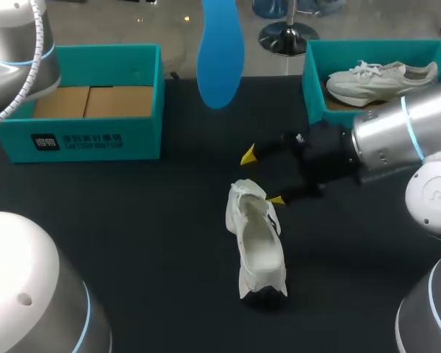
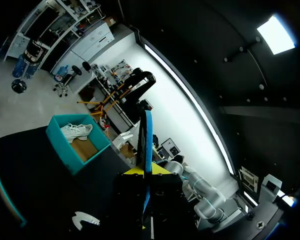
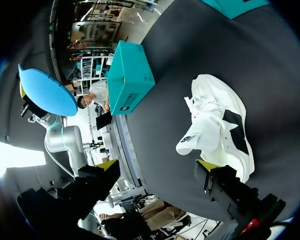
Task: Take the shoe out of the shoebox, open the shoe tongue, remove and reinsert the insole, then place the shoe into the shoebox
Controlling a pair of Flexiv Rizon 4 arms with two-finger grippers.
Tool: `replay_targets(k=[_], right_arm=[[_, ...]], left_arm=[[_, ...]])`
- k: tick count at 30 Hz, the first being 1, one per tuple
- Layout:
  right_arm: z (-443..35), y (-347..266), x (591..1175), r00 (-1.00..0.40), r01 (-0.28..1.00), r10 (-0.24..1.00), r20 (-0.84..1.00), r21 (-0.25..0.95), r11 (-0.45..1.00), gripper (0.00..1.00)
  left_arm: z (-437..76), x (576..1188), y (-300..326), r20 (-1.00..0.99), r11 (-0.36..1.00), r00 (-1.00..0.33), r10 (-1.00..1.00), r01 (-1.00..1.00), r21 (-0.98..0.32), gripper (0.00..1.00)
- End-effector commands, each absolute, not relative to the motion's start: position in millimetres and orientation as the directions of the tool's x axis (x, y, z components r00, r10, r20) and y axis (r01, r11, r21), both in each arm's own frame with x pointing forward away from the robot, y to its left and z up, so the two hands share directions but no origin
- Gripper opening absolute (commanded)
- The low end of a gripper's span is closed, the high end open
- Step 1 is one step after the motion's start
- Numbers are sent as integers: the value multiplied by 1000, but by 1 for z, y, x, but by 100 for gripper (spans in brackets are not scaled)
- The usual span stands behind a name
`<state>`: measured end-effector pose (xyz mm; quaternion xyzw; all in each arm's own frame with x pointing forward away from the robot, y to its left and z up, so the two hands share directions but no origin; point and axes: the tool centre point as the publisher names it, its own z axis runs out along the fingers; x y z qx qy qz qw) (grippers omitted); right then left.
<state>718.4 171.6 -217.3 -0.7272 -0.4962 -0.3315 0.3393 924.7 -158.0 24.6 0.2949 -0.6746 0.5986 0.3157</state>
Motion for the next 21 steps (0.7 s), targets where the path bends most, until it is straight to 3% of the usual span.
replay_targets(k=[1, 9, 21], right_arm=[[-224, 195, 735, 309, 942, 453, 836, -204, -267, 100], [-211, 214, 747, 338, 929, 325, 883, -256, -269, 100], [-199, 201, 747, 257, 946, 196, 946, -205, -251, 100]], left_arm=[[25, 926, -158, 779, 112, -626, -19, -776, -621, 0], [25, 926, -158, 779, 112, -626, -19, -776, -621, 0], [25, 926, -158, 779, 112, -626, -19, -776, -621, 0]])
